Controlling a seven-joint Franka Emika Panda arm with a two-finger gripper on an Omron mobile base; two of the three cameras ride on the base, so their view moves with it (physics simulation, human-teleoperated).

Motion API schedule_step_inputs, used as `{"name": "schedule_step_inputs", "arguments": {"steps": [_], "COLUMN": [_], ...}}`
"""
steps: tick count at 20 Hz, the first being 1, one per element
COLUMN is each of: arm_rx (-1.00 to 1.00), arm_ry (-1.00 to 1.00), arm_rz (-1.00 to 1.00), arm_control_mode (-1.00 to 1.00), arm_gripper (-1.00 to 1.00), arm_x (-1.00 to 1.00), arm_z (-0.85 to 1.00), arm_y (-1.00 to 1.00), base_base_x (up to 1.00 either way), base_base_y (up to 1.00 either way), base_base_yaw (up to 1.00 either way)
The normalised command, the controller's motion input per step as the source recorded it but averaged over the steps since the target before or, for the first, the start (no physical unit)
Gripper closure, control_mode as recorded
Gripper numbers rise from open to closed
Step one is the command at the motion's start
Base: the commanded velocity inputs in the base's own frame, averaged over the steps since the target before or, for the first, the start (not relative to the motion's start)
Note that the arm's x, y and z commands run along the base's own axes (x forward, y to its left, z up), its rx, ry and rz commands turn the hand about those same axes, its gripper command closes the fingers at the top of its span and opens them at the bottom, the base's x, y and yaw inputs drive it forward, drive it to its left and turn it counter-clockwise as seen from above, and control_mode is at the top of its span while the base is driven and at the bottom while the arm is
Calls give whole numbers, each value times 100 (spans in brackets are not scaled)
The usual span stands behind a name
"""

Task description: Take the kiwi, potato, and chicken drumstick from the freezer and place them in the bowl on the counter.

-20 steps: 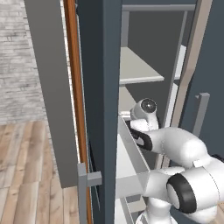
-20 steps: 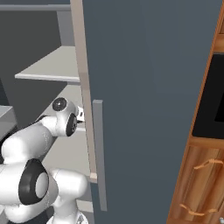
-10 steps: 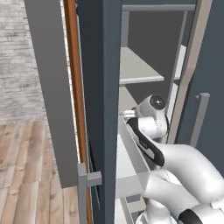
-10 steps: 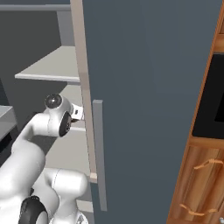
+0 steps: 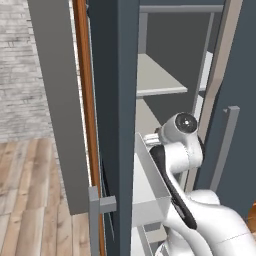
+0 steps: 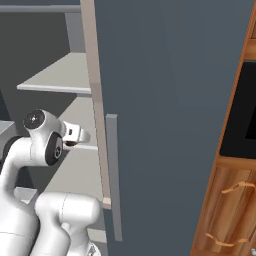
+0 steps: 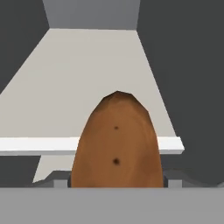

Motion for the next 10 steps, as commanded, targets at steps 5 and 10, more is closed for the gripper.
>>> {"name": "schedule_step_inputs", "arguments": {"steps": [5,10], "arm_rx": [-5,0], "arm_ry": [9,12], "arm_rz": [0,0], "arm_control_mode": [-100,-100], "arm_gripper": [100,100], "arm_x": [-74,-59], "arm_z": [50,58], "arm_y": [0,-8], "base_base_x": [0,0], "base_base_y": [0,0], "base_base_yaw": [0,0]}}
